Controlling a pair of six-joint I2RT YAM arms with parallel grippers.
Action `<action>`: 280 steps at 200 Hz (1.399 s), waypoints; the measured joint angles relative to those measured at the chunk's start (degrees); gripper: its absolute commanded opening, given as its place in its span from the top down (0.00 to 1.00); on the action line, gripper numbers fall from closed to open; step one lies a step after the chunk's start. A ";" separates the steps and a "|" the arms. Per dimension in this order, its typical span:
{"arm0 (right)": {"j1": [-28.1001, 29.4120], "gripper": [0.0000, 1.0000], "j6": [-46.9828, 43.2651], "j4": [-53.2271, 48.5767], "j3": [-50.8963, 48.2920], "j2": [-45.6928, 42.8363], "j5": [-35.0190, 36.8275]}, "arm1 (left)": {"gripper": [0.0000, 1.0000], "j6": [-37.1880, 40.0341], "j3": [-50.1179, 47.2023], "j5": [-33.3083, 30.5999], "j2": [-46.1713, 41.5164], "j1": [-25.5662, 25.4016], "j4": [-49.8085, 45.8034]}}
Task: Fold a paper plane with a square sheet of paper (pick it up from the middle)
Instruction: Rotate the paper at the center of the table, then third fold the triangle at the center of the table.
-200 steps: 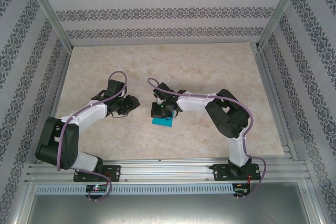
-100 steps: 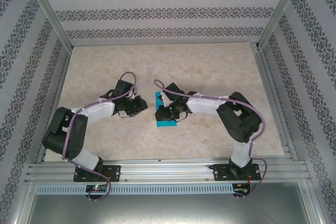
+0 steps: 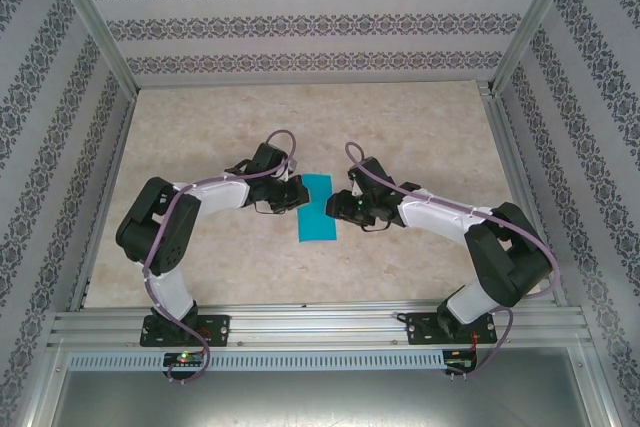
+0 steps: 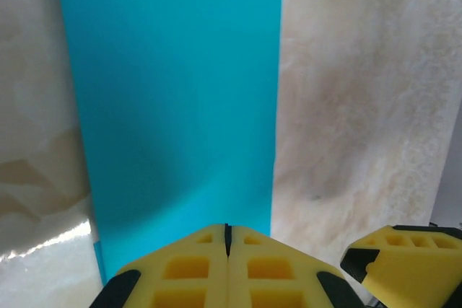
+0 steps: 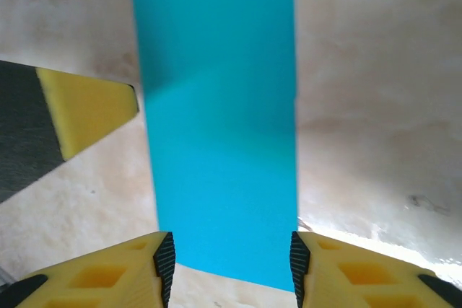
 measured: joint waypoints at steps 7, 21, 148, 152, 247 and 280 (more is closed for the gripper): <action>0.00 0.51 0.61 0.20 -0.35 0.00 0.17 | 1.00 0.20 0.13 -0.07 0.59 -0.07 -0.33; 0.00 0.50 1.57 0.90 -0.68 0.00 0.17 | 1.00 0.68 0.39 -0.24 1.62 -0.26 -1.25; 0.52 0.52 5.77 1.05 -0.70 2.62 0.07 | 1.00 3.72 2.47 -3.96 4.00 -0.72 -6.78; 0.59 0.53 5.75 0.90 -0.70 2.73 0.04 | 1.00 3.78 2.47 -3.98 4.00 -0.72 -6.78; 3.19 0.63 1.36 -1.62 0.22 6.54 -0.13 | 1.00 3.82 2.47 -4.33 4.00 -0.94 -6.78; 3.52 0.65 0.98 -1.14 0.22 6.69 -0.35 | 1.00 3.82 2.47 -4.33 4.00 -0.94 -6.78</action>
